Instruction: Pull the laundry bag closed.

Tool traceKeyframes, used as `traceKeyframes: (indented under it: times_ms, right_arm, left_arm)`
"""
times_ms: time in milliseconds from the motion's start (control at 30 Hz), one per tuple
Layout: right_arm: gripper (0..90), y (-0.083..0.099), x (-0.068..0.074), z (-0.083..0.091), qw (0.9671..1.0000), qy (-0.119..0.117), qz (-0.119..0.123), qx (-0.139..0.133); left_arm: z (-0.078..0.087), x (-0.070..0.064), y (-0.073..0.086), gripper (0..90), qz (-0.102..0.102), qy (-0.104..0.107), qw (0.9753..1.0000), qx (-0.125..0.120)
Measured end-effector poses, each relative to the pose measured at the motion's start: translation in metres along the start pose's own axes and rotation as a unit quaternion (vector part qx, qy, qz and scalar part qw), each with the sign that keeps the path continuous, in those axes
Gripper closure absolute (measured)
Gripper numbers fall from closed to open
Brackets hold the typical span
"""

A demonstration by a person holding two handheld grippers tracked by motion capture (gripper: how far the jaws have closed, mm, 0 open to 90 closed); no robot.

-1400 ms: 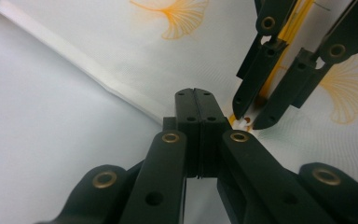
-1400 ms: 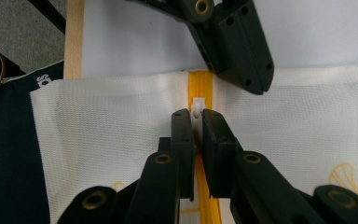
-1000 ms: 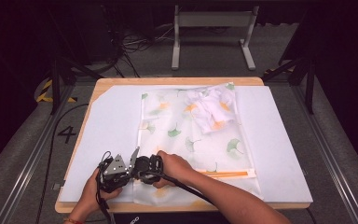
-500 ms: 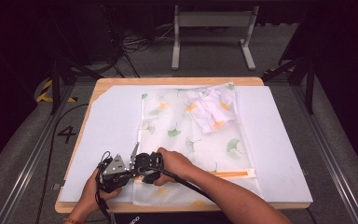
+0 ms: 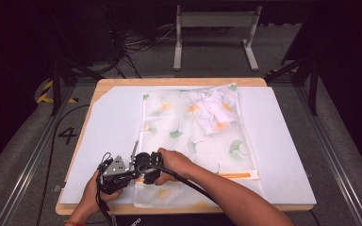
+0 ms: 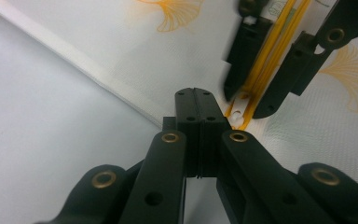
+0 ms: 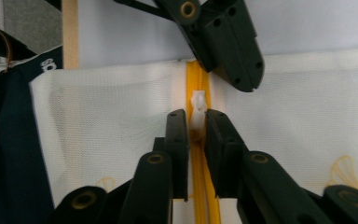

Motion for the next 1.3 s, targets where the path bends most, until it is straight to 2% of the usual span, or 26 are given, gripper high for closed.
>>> traceKeyframes:
  times_ms: [67,100,167,233,300,433,567,633,667,700,733,800,867,900,933,967,1000,1067,1100,1167,1200,1300]
  right_arm:
    - [80.6,0.0,0.001,0.0,1.0,0.007,-0.004,-0.003]
    - [81.1,0.001,0.002,-0.001,0.9999,0.004,0.01,-0.003]
    - [82.1,0.0,0.003,-0.001,0.9999,0.014,0.008,-0.005]
    - [84.0,0.0,0.004,-0.002,0.9998,0.013,-0.009,-0.013]
    - [88.1,0.002,0.004,0.0,0.9997,0.017,0.009,-0.016]
    - [89.5,0.001,0.006,0.001,0.9986,0.038,0.025,-0.025]
    - [89.7,0.003,0.005,0.001,0.998,0.048,0.026,-0.033]
    - [89.8,0.004,0.007,0.002,0.9965,0.064,0.036,-0.041]
    - [89.8,0.006,0.009,0.003,0.9945,0.081,0.044,-0.05]
    - [89.8,0.006,0.009,0.003,0.9945,0.081,0.044,-0.05]
    - [89.9,0.006,0.012,0.004,0.9928,0.095,0.053,-0.05]
    - [89.9,0.007,0.019,0.005,0.9849,0.14,0.087,-0.051]
    - [90.0,0.007,0.024,0.007,0.9807,0.161,0.098,-0.054]
    - [90.0,0.007,0.024,0.007,0.9807,0.161,0.098,-0.054]
    - [90.0,0.007,0.025,0.008,0.9792,0.166,0.103,-0.056]
    - [90.0,0.008,0.026,0.009,0.9802,0.163,0.098,-0.057]
    - [90.0,0.009,0.025,0.01,0.9781,0.172,0.101,-0.058]
    - [90.0,0.012,0.025,0.011,0.9768,0.176,0.102,-0.067]
    - [90.0,0.013,0.025,0.01,0.9748,0.184,0.106,-0.07]
    - [90.0,0.016,0.025,0.01,0.976,0.177,0.103,-0.075]
    - [90.0,0.017,0.025,0.01,0.9742,0.185,0.103,-0.079]
    - [90.0,0.02,0.029,0.01,0.9724,0.192,0.102,-0.085]
  left_arm:
    - [0.001,0.001,0.001,90.0,0.0,0.002,1.0,0.003]
    - [0.002,0.002,0.001,90.0,0.0,0.003,1.0,0.003]
    - [0.003,0.003,0.001,90.0,-0.001,0.002,1.0,0.004]
    - [0.003,0.003,0.001,90.0,-0.001,0.008,1.0,0.005]
    - [0.003,0.004,0.001,90.0,0.004,0.011,0.9999,0.007]
    - [0.003,0.006,0.001,90.0,0.014,0.018,0.9997,0.005]
    - [0.003,0.007,0.001,90.0,0.013,0.019,0.9997,0.007]
    - [0.003,0.006,0.001,90.0,0.014,0.018,0.9997,0.007]
    - [0.003,0.007,0.001,90.0,0.014,0.019,0.9997,0.007]
    - [0.004,0.007,0.001,90.0,0.013,0.019,0.9997,0.008]
    - [0.003,0.007,0.001,90.0,0.015,0.022,0.9996,0.008]
    - [0.003,0.007,0.001,90.0,0.018,0.023,0.9995,0.005]
    - [0.003,0.007,0.001,90.0,0.019,0.023,0.9995,0.005]
    - [0.003,0.007,0.001,90.0,0.019,0.023,0.9995,0.005]
    - [0.003,0.007,0.001,90.0,0.02,0.024,0.9995,0.005]
    - [0.003,0.007,0.001,90.0,0.02,0.023,0.9995,0.005]
    - [0.003,0.007,0.001,90.0,0.018,0.023,0.9996,0.006]
    - [0.003,0.007,0.001,90.0,0.019,0.022,0.9996,0.006]
    - [0.003,0.007,0.001,90.0,0.018,0.021,0.9996,0.007]
    - [0.003,0.007,0.001,90.0,0.016,0.02,0.9996,0.008]
    - [0.003,0.007,0.001,90.0,0.016,0.02,0.9996,0.008]
    - [0.003,0.007,0.001,90.0,0.015,0.02,0.9996,0.009]
Point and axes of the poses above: each handheld gripper's, and its own axes: z roughly backward along the jaws, y roughly out of its underside, x roughly to its left, the point moved 5 cm from there along -z, roughly forward along the jaws, and after that the axes turned 14 degrees about y, right-handed, at the moved point
